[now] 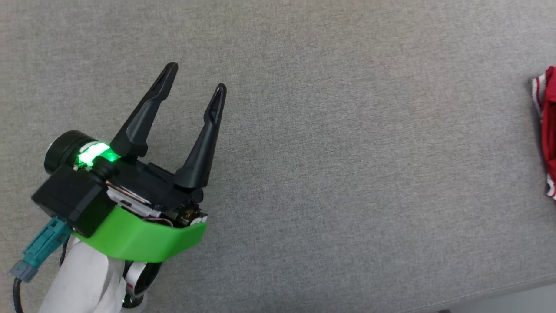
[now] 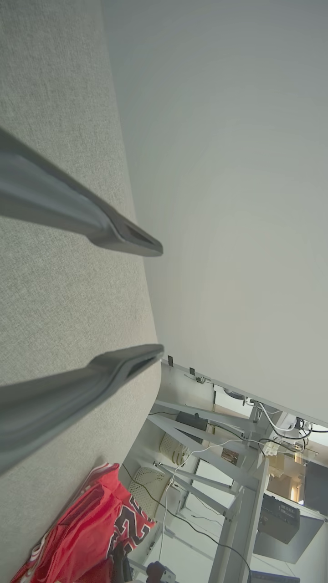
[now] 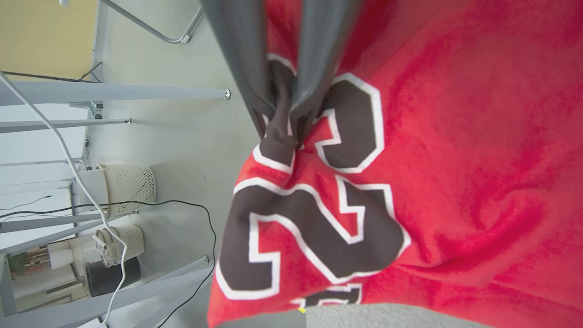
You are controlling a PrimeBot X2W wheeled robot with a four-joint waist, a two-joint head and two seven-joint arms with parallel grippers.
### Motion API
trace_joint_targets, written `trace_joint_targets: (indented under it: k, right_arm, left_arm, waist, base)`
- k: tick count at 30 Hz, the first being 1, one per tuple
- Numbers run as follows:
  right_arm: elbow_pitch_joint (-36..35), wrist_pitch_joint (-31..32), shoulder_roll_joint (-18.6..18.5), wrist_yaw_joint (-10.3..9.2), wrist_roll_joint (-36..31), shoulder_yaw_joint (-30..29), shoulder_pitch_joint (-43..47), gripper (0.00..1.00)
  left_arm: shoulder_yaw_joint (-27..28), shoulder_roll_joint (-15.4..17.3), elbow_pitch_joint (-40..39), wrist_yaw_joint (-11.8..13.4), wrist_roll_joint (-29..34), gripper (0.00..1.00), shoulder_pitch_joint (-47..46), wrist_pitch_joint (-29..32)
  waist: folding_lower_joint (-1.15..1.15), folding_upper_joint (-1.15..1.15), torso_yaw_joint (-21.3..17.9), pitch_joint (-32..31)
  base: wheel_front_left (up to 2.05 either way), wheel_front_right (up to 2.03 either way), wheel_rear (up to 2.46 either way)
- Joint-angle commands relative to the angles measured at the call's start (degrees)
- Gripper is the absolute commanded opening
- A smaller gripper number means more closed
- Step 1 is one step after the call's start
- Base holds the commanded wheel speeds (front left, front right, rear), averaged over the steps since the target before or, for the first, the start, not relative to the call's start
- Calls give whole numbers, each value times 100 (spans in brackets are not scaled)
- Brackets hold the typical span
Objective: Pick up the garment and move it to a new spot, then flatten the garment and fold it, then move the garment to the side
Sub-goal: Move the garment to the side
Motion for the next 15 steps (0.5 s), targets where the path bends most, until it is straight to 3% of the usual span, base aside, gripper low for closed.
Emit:
trace_joint_targets:
  k: [1, 12, 13, 14, 15]
  right_arm:
    - [118, -74, 3, -8, -76, -125, -188, 0]
    - [927, -121, 290, -8, -479, -472, -619, 0]
    - [967, -125, 313, -8, -498, -495, -625, 18]
    - [998, -131, 343, -8, -527, -509, -627, 91]
    - [1000, -163, 357, -8, -561, -519, -627, 100]
  left_arm:
    - [27, 67, -73, 40, 67, 100, -114, 21]
    - [36, 90, -86, 77, 47, 100, -191, 0]
    - [24, 81, -47, 76, 40, 100, -190, -17]
    - [14, 65, 4, 79, 27, 100, -182, -43]
    - [5, 46, 38, 80, 7, 100, -172, -65]
  waist:
    - [-1, 0, 152, 341]
    - [-1, 0, 313, 485]
    - [-1, 0, 325, 454]
    - [-1, 0, 334, 407]
    - [-1, 0, 342, 363]
  base:
    - [0, 0, 0]
    - [0, 0, 0]
    - [0, 0, 0]
    - [0, 0, 0]
    - [0, 0, 0]
